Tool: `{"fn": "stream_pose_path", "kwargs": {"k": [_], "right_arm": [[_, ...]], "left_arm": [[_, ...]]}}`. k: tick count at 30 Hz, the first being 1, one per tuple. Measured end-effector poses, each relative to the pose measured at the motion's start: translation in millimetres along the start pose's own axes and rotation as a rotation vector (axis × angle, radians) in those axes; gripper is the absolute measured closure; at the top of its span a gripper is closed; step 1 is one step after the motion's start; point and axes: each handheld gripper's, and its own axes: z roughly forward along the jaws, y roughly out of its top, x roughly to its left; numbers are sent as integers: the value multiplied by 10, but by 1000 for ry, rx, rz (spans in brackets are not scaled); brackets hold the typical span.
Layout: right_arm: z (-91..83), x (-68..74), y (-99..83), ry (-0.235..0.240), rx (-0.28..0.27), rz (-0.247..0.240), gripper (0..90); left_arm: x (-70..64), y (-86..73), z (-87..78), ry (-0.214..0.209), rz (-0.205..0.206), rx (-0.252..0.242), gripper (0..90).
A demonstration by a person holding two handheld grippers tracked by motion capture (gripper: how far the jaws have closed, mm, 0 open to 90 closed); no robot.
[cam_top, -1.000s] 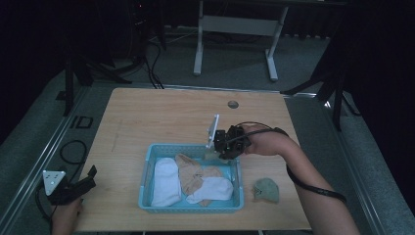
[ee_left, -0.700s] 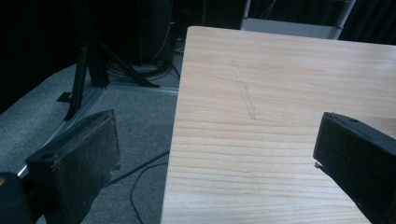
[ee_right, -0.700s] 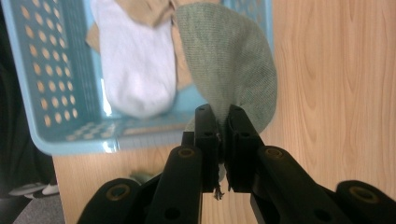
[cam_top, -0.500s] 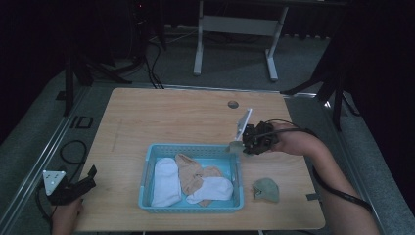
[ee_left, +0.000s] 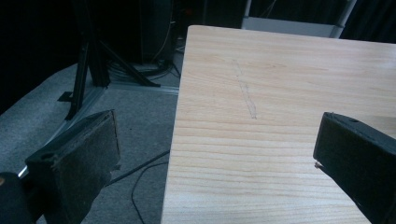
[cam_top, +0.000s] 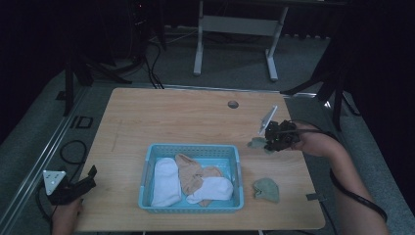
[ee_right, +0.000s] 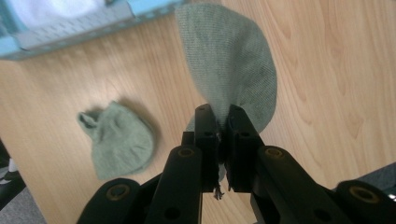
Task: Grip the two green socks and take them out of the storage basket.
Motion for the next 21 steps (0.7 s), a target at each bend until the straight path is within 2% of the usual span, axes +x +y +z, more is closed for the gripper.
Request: {"fn": "stream_pose_path", "kwargs": {"k": [4, 8, 11, 13, 17, 21], "right_arm": [[110, -69, -41, 0, 18, 12, 847], [223, -136, -42, 3, 12, 25, 845], [364, -184, -33, -13, 13, 36, 845], [470, -202, -35, -7, 13, 48, 845], [715, -222, -66, -12, 51, 71, 846], [906, -165, -105, 36, 66, 73, 846]], "left_arm": [[1, 0, 0, 0, 0, 0, 7], [1, 0, -1, 0, 1, 1, 7], [0, 0, 0, -1, 0, 1, 7], [1, 0, 0, -1, 0, 1, 7], [1, 0, 1, -1, -1, 0, 7], [1, 0, 0, -2, 0, 1, 7]]}}
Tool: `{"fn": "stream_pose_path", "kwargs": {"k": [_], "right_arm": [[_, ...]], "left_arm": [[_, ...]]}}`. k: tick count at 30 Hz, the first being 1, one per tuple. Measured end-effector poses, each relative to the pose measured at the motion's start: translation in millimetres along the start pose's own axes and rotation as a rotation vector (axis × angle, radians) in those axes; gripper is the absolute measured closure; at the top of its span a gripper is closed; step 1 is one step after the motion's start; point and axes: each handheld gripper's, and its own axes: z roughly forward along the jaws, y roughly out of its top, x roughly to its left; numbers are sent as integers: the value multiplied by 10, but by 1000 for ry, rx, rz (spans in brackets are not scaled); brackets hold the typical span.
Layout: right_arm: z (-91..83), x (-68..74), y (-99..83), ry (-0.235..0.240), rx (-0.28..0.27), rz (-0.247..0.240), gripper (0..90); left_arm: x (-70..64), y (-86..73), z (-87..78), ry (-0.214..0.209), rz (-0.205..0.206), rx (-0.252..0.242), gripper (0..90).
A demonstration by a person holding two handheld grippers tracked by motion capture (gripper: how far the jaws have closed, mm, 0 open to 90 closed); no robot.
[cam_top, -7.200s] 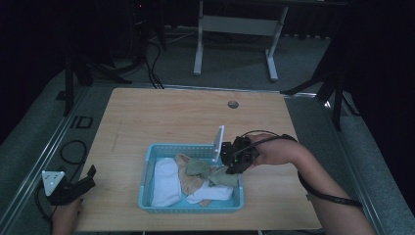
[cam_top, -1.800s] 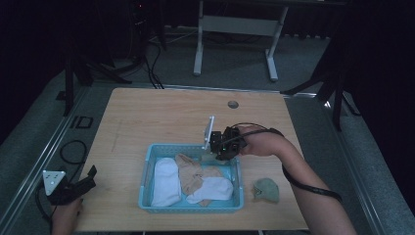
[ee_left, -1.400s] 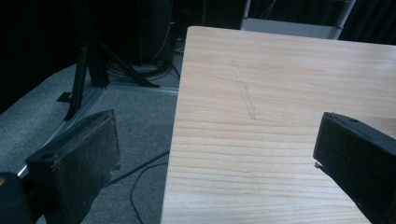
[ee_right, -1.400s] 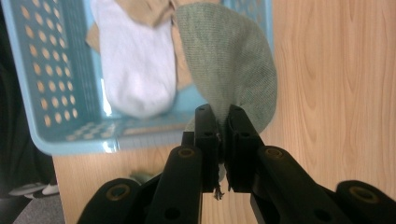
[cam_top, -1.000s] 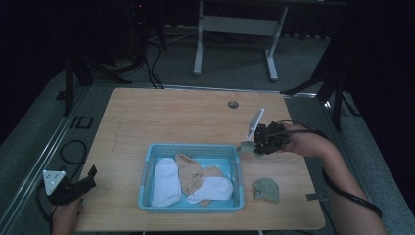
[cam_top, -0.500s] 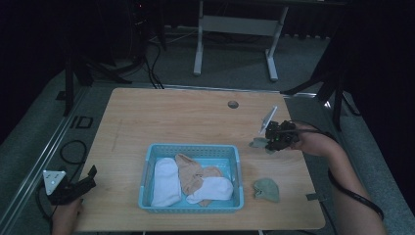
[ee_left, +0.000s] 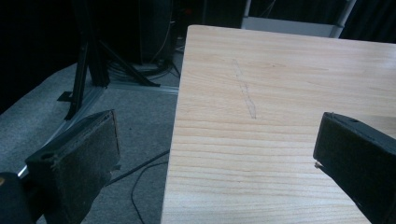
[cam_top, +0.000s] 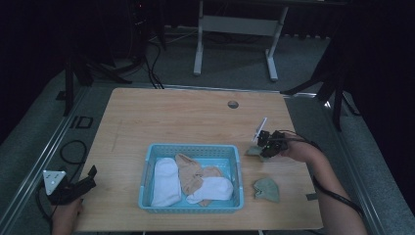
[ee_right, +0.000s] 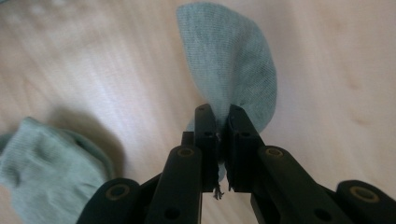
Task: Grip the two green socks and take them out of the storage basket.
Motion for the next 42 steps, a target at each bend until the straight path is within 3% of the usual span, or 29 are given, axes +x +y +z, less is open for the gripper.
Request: {"fn": "stream_pose_path", "kwargs": {"k": [9, 16, 21, 24, 28, 33, 37, 42], "right_arm": [[282, 231, -67, 58, 16, -26, 838], [272, 301, -46, 83, -19, -29, 828], [318, 369, 14, 108, -4, -52, 821], [283, 384, 21, 111, 7, -62, 757], [156, 371, -2, 102, -25, -47, 656], [13, 363, -72, 90, -93, -27, 605], [14, 363, -135, 85, -93, -7, 571], [42, 313, -270, 69, -124, 56, 531]], "left_arm": [[-2, 1, 0, 2, 2, 2, 7], [-2, 1, 0, 2, 2, 2, 7], [-1, 0, -1, 2, 2, 2, 7], [0, 0, 0, 0, -1, 1, 7], [-1, 0, 0, 1, -1, 1, 7], [-1, 0, 1, 1, -3, 2, 7], [-1, 0, 2, 2, -3, 2, 7], [0, 0, 2, 2, -5, 2, 7]]}}
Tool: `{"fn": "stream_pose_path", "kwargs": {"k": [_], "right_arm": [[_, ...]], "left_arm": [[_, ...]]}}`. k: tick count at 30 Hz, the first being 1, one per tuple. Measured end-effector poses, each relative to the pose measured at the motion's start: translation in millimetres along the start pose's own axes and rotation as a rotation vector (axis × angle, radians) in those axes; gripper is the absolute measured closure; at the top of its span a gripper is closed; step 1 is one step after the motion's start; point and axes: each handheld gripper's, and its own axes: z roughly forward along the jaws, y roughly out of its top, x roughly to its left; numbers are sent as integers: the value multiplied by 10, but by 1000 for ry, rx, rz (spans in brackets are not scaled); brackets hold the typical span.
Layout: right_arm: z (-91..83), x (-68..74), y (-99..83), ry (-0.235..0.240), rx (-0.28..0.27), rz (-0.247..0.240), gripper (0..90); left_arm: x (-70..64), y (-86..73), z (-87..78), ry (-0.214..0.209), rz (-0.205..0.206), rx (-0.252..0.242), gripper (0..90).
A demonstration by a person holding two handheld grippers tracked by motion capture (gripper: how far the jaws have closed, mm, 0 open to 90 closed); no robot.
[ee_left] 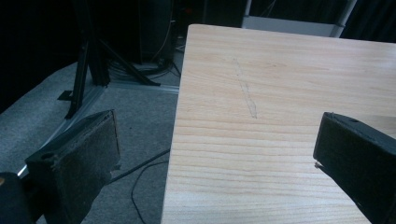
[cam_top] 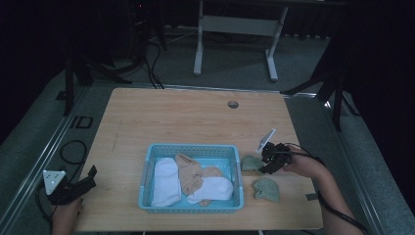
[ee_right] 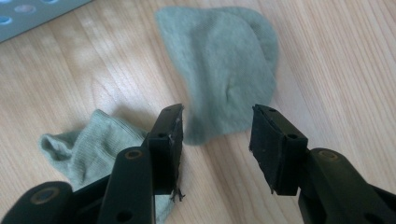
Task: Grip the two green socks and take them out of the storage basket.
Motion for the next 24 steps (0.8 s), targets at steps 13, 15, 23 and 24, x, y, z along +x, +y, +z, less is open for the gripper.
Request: {"fn": "stream_pose_path", "kwargs": {"k": [13, 15, 23, 24], "right_arm": [[-12, -182, -586, -57, -180, 230, 471], [1, -216, -679, -96, -205, 279, 471], [66, -311, -951, -219, -251, 455, 468], [68, -321, -987, -236, -260, 479, 468]], "left_arm": [[-1, 0, 0, 1, 1, 0, 7], [-2, 0, 0, 1, 2, 0, 7], [-1, 0, 1, 1, 1, 0, 7], [-1, 0, 1, 1, 1, 0, 7]]}}
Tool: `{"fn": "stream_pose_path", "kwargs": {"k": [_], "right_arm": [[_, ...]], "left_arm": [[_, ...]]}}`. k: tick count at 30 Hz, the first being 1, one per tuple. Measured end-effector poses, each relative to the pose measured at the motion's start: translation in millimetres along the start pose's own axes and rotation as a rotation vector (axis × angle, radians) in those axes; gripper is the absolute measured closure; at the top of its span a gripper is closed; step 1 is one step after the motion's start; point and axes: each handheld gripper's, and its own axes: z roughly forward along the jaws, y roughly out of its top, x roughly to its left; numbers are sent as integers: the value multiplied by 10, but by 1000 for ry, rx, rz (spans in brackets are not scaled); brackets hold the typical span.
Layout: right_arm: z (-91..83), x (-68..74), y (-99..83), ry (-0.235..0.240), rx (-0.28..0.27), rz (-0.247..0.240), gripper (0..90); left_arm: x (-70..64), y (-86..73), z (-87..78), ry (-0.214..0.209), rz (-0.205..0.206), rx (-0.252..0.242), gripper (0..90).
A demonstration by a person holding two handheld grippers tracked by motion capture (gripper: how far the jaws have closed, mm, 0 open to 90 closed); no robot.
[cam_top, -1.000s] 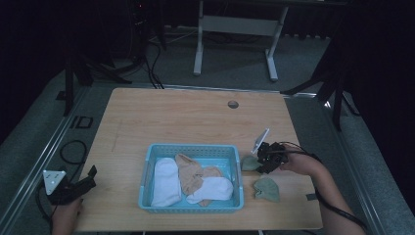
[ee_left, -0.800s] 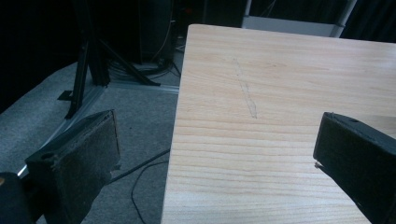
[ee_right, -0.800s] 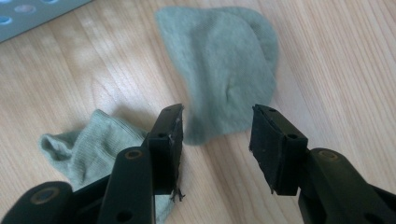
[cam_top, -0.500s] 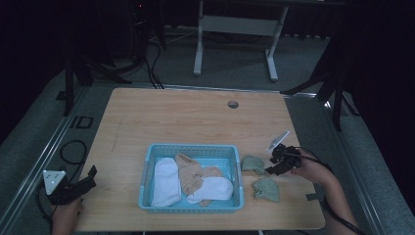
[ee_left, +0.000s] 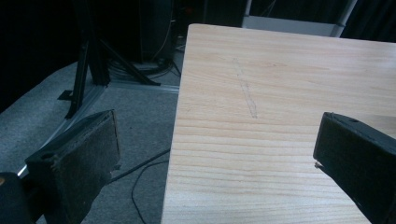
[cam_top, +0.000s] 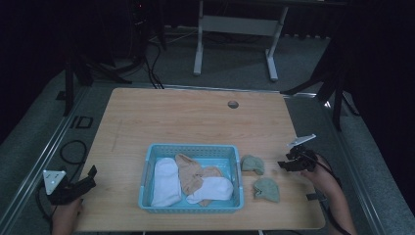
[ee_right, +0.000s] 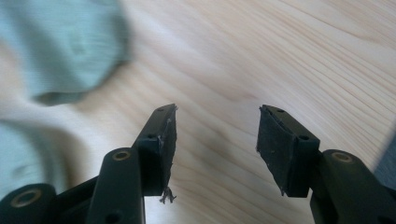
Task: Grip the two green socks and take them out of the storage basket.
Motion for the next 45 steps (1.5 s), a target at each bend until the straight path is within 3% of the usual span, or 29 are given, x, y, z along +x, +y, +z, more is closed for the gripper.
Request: {"fn": "stream_pose_path", "kwargs": {"k": [1, 2, 7, 13, 15, 17, 20, 25, 30, 34, 36, 45], "right_arm": [[5, -41, -59, -38, -15, 50, 463], [13, -49, -85, -55, -17, 69, 462], [49, -45, -188, -89, -39, 121, 434], [102, -16, -349, -139, -122, 228, 281], [107, 1, -397, -142, -166, 260, 226], [102, 21, -457, -135, -208, 278, 116], [99, 28, -553, -121, -263, 326, 108], [40, 21, -693, -180, -359, 387, 105], [-64, 85, -801, -267, -469, 406, 105], [-110, 125, -886, -326, -557, 380, 105], [-121, 137, -915, -331, -579, 389, 105], [-84, 159, -933, -344, -567, 391, 106]], "left_arm": [[0, 0, -1, 0, 1, 0, 7], [0, 0, -1, 0, 1, 0, 7], [1, 0, -1, -1, 1, 0, 7], [2, -1, -3, -1, 0, -1, 7], [2, -1, -3, -1, -1, -1, 7], [2, -1, -2, -1, -2, -1, 7], [2, -1, -2, -1, -1, -1, 7], [4, -1, -3, -3, -2, 0, 7], [2, -2, -3, -2, -4, -3, 7], [3, -1, -3, -2, -1, -1, 7], [4, -1, -5, -2, 2, -2, 7], [2, -4, -10, -5, 4, -5, 7]]}}
